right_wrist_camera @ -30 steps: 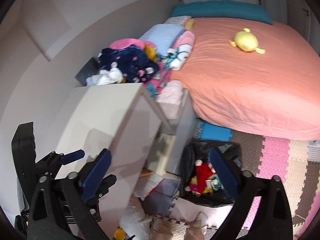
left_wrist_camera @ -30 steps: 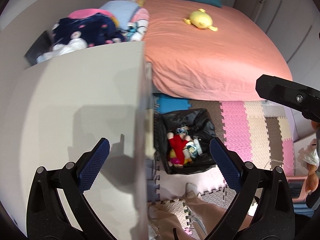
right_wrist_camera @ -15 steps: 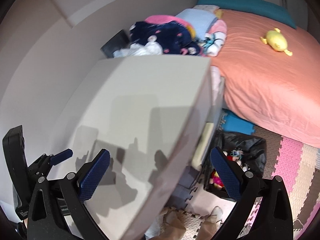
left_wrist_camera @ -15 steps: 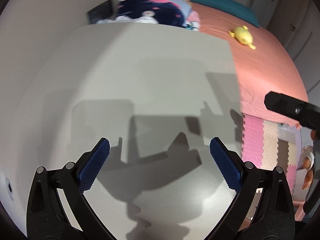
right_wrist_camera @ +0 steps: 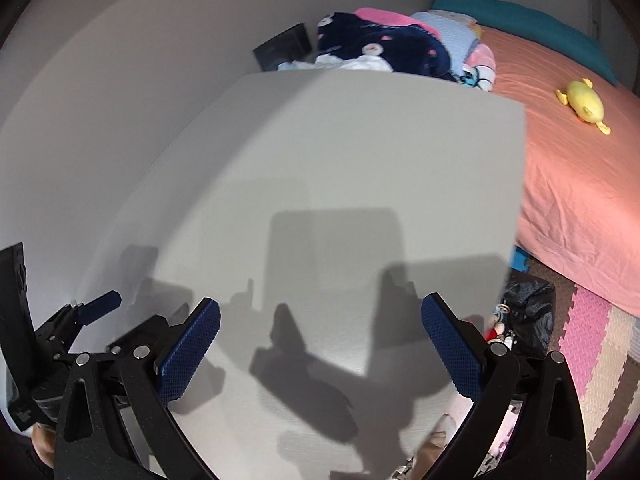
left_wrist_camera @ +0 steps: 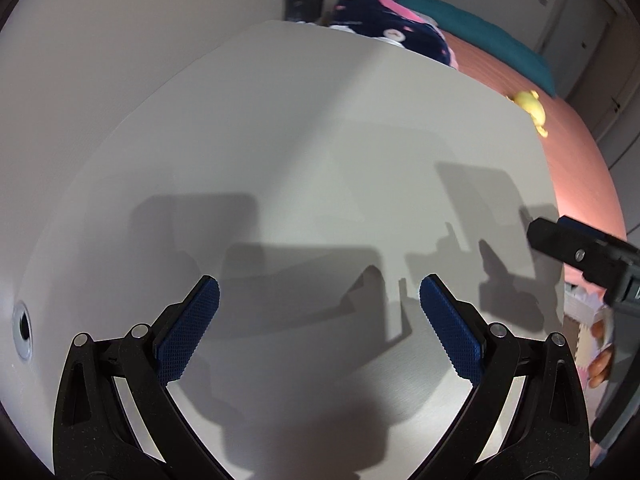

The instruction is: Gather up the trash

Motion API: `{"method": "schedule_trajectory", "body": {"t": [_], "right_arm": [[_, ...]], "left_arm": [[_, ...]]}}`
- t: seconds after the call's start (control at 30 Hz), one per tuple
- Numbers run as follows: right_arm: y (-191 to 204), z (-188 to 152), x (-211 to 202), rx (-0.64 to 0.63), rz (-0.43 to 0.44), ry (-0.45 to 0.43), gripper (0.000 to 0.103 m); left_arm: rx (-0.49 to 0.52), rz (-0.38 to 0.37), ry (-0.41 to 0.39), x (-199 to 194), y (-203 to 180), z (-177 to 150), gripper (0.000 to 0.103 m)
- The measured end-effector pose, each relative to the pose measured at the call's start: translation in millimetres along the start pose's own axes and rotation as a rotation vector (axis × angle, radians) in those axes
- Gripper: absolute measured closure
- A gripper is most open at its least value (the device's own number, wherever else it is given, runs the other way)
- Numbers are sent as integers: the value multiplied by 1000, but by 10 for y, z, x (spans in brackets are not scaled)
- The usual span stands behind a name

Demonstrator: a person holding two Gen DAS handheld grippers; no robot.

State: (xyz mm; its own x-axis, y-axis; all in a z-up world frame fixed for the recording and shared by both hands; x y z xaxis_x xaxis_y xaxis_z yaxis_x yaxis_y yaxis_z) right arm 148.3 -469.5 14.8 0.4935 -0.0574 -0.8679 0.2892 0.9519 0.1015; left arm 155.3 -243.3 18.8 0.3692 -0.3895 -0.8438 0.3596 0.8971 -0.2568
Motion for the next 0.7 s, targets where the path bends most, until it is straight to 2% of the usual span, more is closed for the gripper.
{"method": "schedule_trajectory", "body": {"t": [0.13, 0.3, 0.7], "right_arm": [[235, -154, 7, -18, 10, -17, 3], [529, -394, -121, -36, 21, -47, 3], [1182, -1206, -515, -92, 37, -54, 3]], "left_arm": [[2, 25, -15, -118, 173, -166, 6], [-18, 19, -39, -342, 349, -445, 6], [-40, 79, -63, -846, 688, -1273, 6]]}}
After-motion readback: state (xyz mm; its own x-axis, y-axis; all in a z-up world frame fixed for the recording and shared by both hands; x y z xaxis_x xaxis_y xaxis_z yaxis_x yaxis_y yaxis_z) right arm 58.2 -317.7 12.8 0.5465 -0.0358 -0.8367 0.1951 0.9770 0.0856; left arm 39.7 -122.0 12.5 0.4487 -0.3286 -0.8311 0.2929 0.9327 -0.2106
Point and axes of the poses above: each gripper's, at about its wrist camera, not at the fingertips, and x roughly the way its jaws point, y to its left, z to its top, the point moved 1 cm from there along x, roughly the way its jaws point, and after that the axes turned 14 degrees about -z, right-handed, at the moved point
